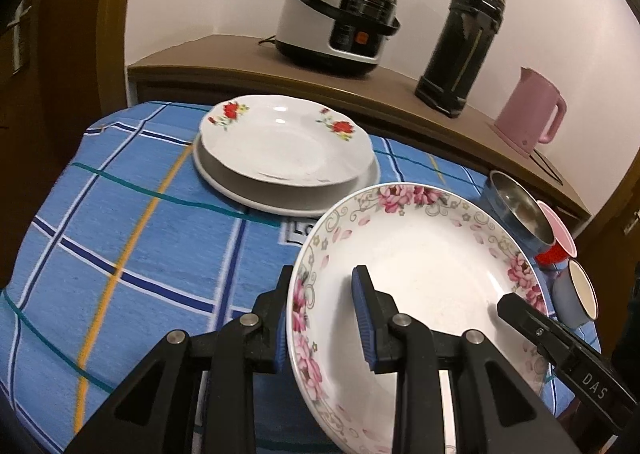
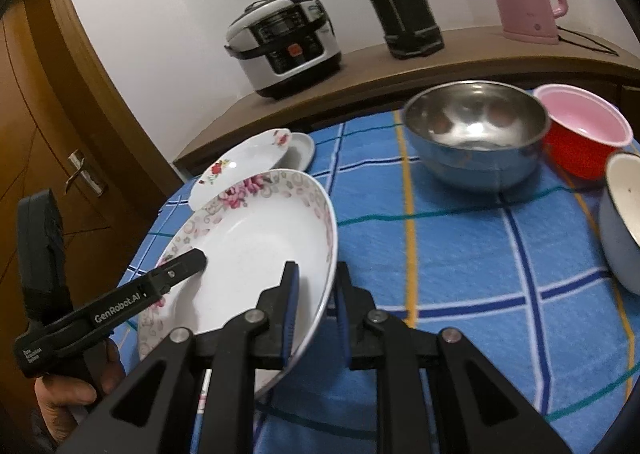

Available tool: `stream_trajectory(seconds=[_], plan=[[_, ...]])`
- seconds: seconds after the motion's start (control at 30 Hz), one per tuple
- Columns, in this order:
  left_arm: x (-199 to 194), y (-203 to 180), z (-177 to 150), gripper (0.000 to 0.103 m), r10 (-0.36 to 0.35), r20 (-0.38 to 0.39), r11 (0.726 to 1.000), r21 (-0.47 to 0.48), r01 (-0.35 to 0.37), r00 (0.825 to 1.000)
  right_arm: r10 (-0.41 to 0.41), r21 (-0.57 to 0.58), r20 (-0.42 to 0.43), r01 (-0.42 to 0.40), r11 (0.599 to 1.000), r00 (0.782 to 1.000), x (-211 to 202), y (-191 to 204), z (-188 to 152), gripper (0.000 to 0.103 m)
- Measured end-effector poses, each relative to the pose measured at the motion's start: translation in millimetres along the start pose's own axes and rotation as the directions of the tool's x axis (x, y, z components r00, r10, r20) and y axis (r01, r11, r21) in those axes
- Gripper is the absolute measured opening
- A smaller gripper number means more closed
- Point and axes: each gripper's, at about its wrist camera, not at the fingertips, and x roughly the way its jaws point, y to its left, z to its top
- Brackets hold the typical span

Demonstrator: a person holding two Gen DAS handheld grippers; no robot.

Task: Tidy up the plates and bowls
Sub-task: 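Lower the pink-floral plate onto the red-flower plate on the stack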

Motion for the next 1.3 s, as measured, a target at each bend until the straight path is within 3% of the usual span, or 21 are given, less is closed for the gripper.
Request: stream_trajectory(seconds=[0.57,1.1,1.3], plan=[[-8,31,41,0.031,0.044,0.070,0.999,-0.021,-0.043,0.997,0.061,-0.035,0.015,-0.060,0.998,0.998,32,35,35,0.018],[14,54,95,0.031,0.090,0.132,0.996,-0.021,-0.088,0.987,0.087,-0.048,0.043,-0.085,0.995,0.995,75,58,85,0.018],[35,60,110,0.031,0.093,0.123,0.996,-0.014,-0.092,0.988,0.083,-0.033,0.045,-0.082,0.996,0.996,97,57,103,0.018]])
